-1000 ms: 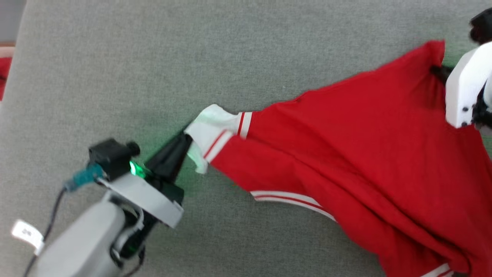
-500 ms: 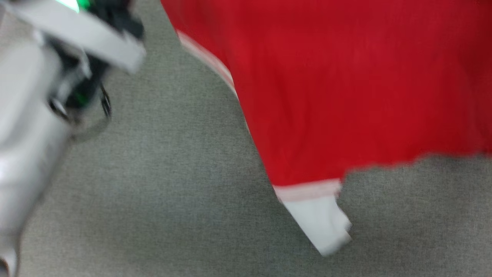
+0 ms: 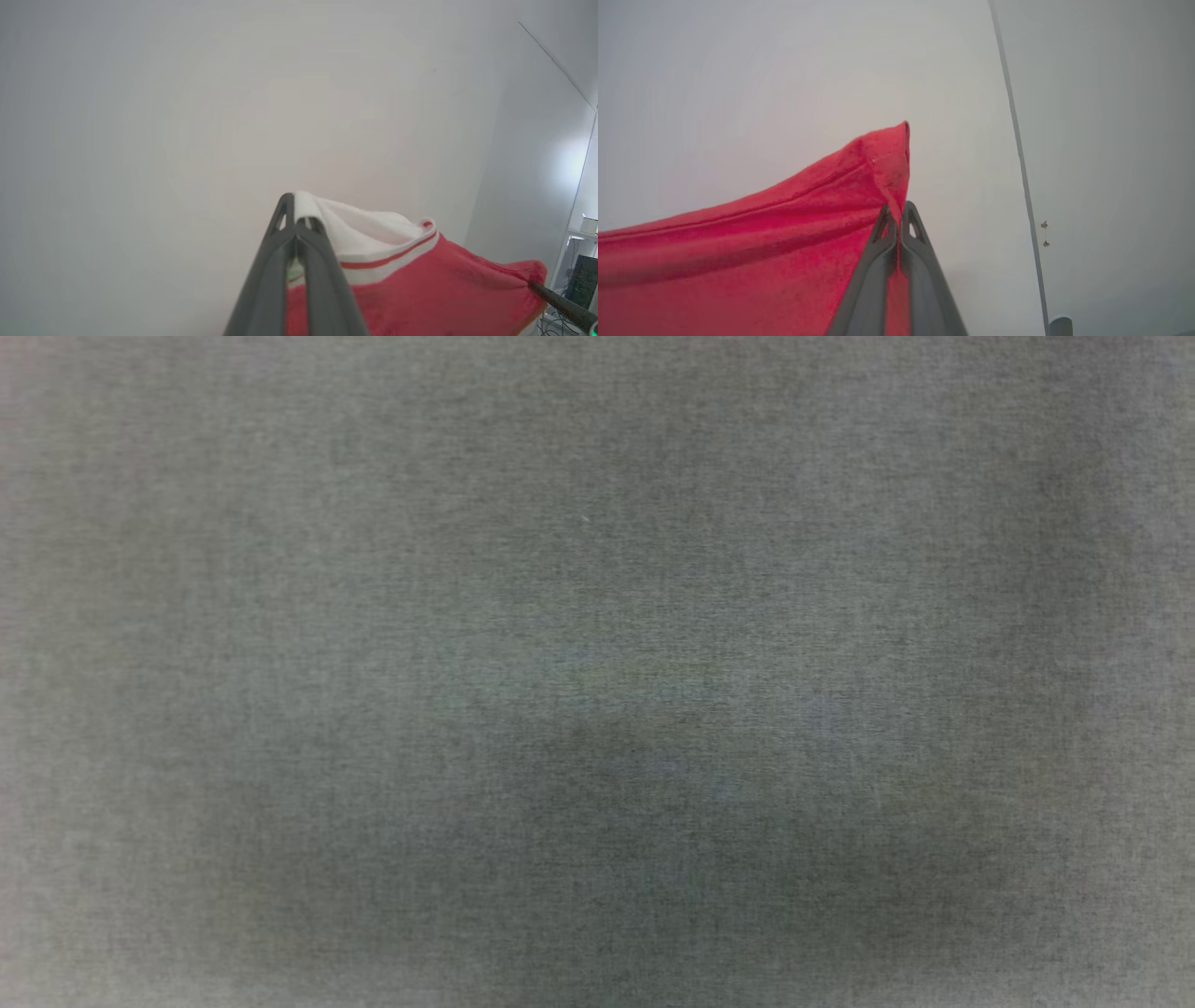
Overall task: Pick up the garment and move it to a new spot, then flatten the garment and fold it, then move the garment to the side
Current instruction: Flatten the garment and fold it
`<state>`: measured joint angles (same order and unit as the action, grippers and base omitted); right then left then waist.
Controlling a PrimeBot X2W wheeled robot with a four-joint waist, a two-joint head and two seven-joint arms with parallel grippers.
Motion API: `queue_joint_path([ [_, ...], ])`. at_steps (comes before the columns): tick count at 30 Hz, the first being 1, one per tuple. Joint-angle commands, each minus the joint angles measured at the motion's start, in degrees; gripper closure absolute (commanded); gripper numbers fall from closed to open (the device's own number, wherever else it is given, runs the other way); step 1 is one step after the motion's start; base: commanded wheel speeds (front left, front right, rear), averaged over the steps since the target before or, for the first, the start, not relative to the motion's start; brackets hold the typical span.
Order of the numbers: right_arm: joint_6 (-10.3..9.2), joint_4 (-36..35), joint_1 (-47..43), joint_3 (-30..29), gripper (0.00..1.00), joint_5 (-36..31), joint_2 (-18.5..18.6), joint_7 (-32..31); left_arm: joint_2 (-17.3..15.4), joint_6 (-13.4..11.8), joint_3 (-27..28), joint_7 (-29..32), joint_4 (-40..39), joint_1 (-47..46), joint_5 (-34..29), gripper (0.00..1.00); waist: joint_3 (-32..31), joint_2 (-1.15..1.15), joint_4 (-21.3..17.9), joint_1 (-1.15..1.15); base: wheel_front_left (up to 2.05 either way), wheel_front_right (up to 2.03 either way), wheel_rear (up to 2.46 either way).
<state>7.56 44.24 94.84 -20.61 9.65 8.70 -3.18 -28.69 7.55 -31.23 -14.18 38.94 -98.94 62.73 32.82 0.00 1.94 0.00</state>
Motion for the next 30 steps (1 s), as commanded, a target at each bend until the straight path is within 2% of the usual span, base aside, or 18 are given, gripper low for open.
queue_joint_path([
  [1,-0.14,1.33,0.21,-0.49,1.0,-0.56,0.4,1.1,-0.39,-0.18,-1.07,-0.4,-0.18,1.24,1.5,1.0,0.17,0.0,-0.31,0.0,0.0,0.0,0.0],
  [7,-0.13,4.64,-5.54,4.02,1.0,2.35,0.99,1.77,-1.94,-0.17,-4.18,-0.59,-5.03,11.28,8.81,1.0,-0.8,0.0,0.26,0.0,0.0,0.0,0.0],
  [10,-0.13,2.78,-10.91,7.92,1.0,6.55,1.85,0.86,-3.0,-0.17,-3.95,-0.98,-9.4,18.81,12.15,1.0,-1.52,0.0,0.68,0.0,0.0,0.0,0.0],
  [11,-0.13,2.78,-10.91,7.92,1.0,6.55,1.85,0.86,-3.0,-0.17,-3.95,-0.98,-9.4,18.81,12.15,1.0,-1.52,0.0,0.68,0.0,0.0,0.0,0.0],
  [13,-0.13,0.28,-15.53,10.49,1.0,9.59,3.03,-0.06,-4.33,-0.17,-4.36,-0.95,-13.3,24.7,12.31,1.0,-2.06,0.0,0.77,0.0,0.0,0.0,0.0],
  [18,-0.13,-11.18,-30.0,16.56,1.0,17.09,7.48,-3.6,-5.3,-0.16,1.57,-0.94,-22.8,40.59,11.42,1.0,-3.84,0.0,1.37,0.0,0.0,0.0,0.0],
  [23,-0.13,-26.33,-47.68,18.29,1.0,23.13,12.52,-8.62,-3.31,-0.16,6.53,-0.97,-28.4,53.65,4.13,1.0,-6.31,0.0,2.65,0.0,0.0,0.0,0.0],
  [30,-0.13,-42.25,-66.92,15.73,1.0,23.92,12.79,-13.86,-0.48,-0.16,12.6,-0.94,-35.19,70.89,-3.59,1.0,-9.49,0.0,2.4,0.0,0.0,0.0,0.0],
])
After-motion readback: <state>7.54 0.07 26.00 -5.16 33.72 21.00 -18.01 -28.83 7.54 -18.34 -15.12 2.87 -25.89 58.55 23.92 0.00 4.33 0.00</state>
